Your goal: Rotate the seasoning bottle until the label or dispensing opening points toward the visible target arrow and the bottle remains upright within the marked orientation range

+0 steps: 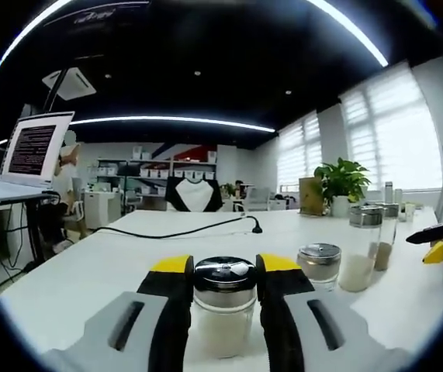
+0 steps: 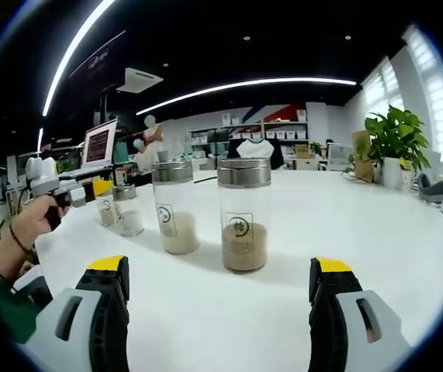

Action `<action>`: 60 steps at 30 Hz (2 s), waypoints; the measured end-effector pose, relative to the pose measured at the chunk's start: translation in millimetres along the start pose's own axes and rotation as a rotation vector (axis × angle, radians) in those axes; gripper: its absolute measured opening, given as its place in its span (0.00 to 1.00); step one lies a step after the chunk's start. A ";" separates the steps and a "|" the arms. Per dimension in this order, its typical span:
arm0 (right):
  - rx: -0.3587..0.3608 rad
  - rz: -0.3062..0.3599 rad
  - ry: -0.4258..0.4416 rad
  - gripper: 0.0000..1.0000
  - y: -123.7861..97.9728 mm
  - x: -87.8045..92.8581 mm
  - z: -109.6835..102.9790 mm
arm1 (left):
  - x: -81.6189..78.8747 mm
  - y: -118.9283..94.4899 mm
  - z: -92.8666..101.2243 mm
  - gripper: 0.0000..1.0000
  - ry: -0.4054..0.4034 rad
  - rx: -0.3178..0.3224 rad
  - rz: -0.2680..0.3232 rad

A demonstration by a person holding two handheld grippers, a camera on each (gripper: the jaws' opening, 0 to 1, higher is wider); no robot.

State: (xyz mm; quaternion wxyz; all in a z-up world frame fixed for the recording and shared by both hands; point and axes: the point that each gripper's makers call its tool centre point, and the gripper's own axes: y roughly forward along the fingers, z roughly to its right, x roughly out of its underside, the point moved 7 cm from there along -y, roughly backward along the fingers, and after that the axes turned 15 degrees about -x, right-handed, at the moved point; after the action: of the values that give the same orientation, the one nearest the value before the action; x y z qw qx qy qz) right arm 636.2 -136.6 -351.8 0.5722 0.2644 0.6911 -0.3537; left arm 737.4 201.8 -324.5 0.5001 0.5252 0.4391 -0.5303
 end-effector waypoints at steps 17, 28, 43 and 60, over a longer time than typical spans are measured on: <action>-0.005 0.000 0.004 0.99 0.3 0.4 -0.6 | -0.2 0.7 -6.9 0.33 0.039 0.196 -0.015; 0.002 0.012 -0.011 0.99 -1.4 -2.4 -1.1 | 0.2 6.2 -15.6 0.33 0.064 0.372 -0.004; -0.007 0.005 0.005 0.99 1.0 0.1 -1.6 | 1.3 11.6 -25.6 0.33 0.050 0.523 -0.031; -0.014 0.002 0.004 0.99 2.5 -0.5 -3.2 | -0.8 12.6 -22.2 0.33 0.028 0.719 -0.100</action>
State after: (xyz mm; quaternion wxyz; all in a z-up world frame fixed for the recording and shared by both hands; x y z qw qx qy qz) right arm 636.3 -132.5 -351.5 0.5731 0.2616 0.6944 -0.3477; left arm 752.5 222.5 -324.3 0.2510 0.6526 0.2566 -0.6673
